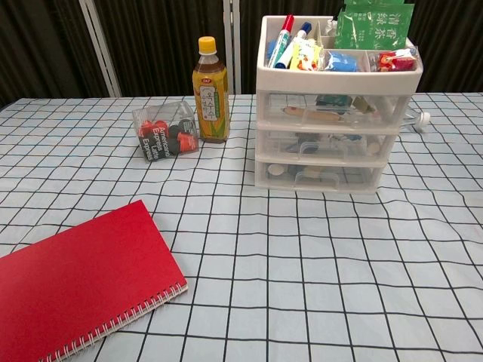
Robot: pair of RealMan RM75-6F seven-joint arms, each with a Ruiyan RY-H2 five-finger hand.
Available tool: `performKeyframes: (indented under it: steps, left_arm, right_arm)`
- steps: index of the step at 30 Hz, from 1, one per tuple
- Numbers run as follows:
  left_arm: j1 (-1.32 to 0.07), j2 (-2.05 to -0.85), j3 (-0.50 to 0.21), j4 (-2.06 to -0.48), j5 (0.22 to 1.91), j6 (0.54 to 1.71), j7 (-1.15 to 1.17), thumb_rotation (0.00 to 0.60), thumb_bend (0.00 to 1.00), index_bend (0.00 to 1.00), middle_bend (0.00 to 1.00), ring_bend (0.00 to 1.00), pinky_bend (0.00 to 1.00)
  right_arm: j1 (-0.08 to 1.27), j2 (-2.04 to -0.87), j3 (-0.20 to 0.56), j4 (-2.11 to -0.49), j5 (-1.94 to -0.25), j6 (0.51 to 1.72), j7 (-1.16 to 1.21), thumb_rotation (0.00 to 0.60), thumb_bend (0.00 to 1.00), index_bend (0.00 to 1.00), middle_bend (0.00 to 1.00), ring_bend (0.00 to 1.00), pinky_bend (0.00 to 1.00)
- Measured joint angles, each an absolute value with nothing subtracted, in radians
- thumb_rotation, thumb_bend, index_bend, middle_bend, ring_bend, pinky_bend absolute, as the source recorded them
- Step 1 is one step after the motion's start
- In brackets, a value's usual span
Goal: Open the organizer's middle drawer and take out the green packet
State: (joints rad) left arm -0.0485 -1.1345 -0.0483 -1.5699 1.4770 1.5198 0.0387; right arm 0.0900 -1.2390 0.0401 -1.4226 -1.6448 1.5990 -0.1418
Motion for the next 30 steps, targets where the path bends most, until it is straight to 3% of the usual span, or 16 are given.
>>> performKeyframes:
  steps: [13,16,18,20,23,26,30]
  left_arm:
    - [-0.049,-1.131,-0.053,-1.568,1.472,1.520,0.024,0.600,0.06,0.00,0.00,0.00,0.00]
    - [-0.048,-1.128,-0.057,-1.568,1.468,1.522,0.013,0.600,0.06,0.00,0.00,0.00,0.00]
    - [-0.046,-1.124,-0.059,-1.568,1.466,1.526,0.004,0.600,0.06,0.00,0.00,0.00,0.00]
    - [-0.045,-1.121,-0.060,-1.568,1.466,1.530,0.000,0.600,0.06,0.00,0.00,0.00,0.00]
    - [-0.042,-1.119,-0.060,-1.570,1.468,1.535,-0.003,0.600,0.06,0.00,0.00,0.00,0.00]
    - [-0.040,-1.118,-0.061,-1.571,1.470,1.539,-0.004,0.600,0.06,0.00,0.00,0.00,0.00]
    - [-0.039,-1.117,-0.061,-1.573,1.470,1.543,-0.007,0.600,0.06,0.00,0.00,0.00,0.00]
  right_arm:
    - [0.094,-1.236,0.030,-1.439,-1.654,1.582,-0.121,0.600,0.12,0.00,0.00,0.00,0.00]
    - [0.097,-1.234,0.024,-1.458,-1.657,1.574,-0.088,0.600,0.11,0.02,0.04,0.03,0.10]
    - [0.099,-1.240,0.027,-1.475,-1.660,1.579,-0.058,0.600,0.12,0.06,0.16,0.16,0.24]
    - [0.102,-1.251,0.037,-1.486,-1.661,1.592,-0.046,0.600,0.12,0.10,0.38,0.40,0.39]
    - [0.110,-1.266,0.056,-1.509,-1.663,1.607,-0.031,0.600,0.12,0.12,0.63,0.65,0.54]
    - [0.118,-1.271,0.065,-1.545,-1.657,1.601,-0.012,0.600,0.14,0.13,0.81,0.82,0.66]
    - [0.135,-1.267,0.071,-1.618,-1.644,1.568,0.021,0.600,0.21,0.13,0.90,0.90,0.74]
